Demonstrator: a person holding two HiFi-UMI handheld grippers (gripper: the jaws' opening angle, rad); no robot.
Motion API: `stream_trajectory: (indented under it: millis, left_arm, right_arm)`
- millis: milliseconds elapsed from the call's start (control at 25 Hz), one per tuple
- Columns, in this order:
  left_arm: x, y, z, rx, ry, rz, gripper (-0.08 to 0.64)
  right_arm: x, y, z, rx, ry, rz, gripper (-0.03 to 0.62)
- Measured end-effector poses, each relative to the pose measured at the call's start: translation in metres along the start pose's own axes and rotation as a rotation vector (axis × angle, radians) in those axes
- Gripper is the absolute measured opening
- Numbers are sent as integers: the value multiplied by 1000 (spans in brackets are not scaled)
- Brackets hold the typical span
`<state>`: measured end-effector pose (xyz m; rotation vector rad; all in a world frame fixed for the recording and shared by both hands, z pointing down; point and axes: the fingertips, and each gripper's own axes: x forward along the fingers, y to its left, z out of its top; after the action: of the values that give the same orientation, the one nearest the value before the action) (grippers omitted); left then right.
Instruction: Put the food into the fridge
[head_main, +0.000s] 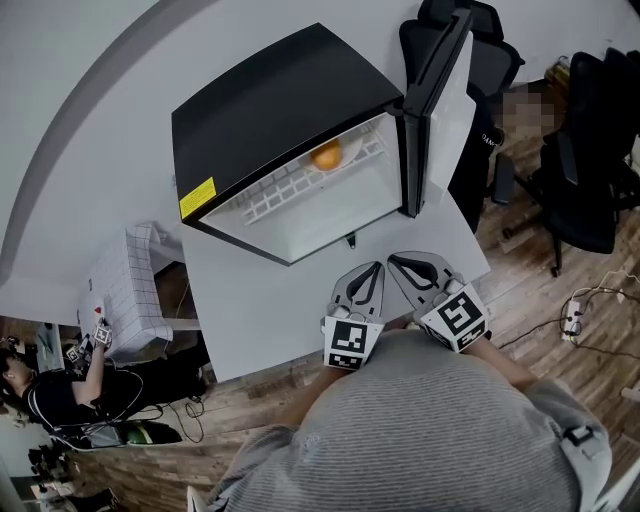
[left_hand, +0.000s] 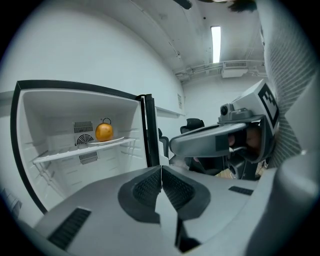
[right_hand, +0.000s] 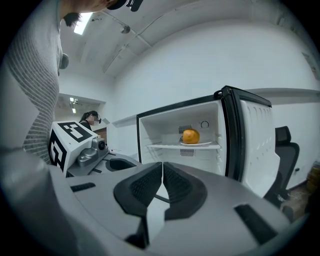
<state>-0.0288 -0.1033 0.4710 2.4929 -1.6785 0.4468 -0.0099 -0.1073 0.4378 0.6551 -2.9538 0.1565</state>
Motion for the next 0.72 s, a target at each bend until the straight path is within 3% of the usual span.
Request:
stream_trajectory:
  millis: [360,720]
  left_arm:
    - [-8,2,-3,5,2,4,11]
    - [-15,10,-5,-11,0,25,11]
  right_arm:
    - [0,19,8,-70,29,38,12]
    - [6,23,12,-67,23,46,12]
